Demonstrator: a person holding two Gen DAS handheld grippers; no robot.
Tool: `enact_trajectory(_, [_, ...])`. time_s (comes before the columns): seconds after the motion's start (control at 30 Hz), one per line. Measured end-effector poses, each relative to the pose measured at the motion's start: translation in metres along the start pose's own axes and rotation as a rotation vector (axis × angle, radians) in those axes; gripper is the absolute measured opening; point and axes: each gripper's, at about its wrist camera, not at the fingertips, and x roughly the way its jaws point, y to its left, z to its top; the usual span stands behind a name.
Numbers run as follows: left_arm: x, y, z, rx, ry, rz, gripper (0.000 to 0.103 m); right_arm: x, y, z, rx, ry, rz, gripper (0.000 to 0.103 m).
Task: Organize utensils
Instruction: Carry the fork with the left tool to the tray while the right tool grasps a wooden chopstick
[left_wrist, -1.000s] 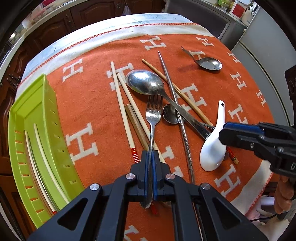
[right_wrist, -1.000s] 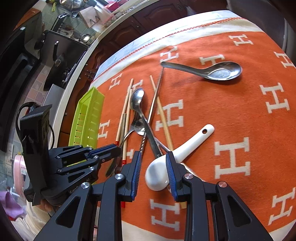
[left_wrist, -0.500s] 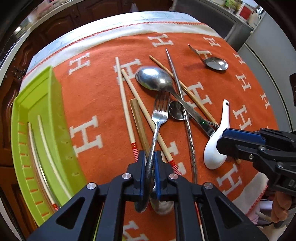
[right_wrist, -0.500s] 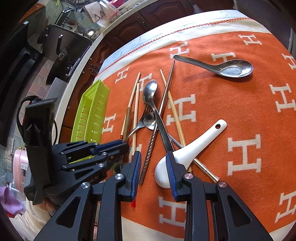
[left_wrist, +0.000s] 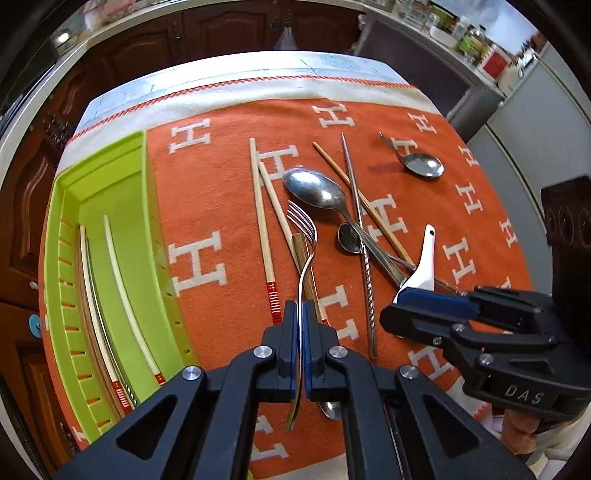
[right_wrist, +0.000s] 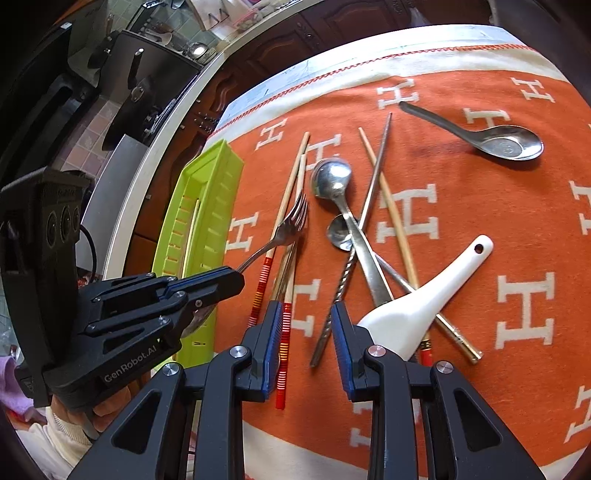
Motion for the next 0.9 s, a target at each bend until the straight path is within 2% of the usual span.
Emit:
enact_trajectory(0.27, [-0.026, 0.004, -0.004, -0.047, -0.098, -0.016, 0.0, 0.007, 0.011, 0.005, -0.016, 0.015, 0.017, 0.028])
enact_trajectory(0.4, [-0.044, 0.011, -0.009, -0.069, -0.15, 0.008, 0.0, 0.019, 0.02, 0.01, -0.037, 0.038, 0.02, 0.028])
enact_trajectory(0.47, [-0.054, 0.016, -0.011, -0.086, -0.18, 0.032, 0.0, 0.028, 0.025, 0.011, -0.041, 0.057, 0.016, 0.028])
enact_trajectory(0.67, [-0.087, 0.041, -0.024, -0.141, -0.281, 0.173, 0.0, 0.043, 0.028, 0.012, -0.025, 0.077, -0.025, 0.027])
enact_trajectory(0.9, [-0.078, 0.085, -0.043, -0.26, -0.247, 0.225, 0.0, 0.062, 0.027, 0.026, 0.014, 0.079, -0.095, 0.027])
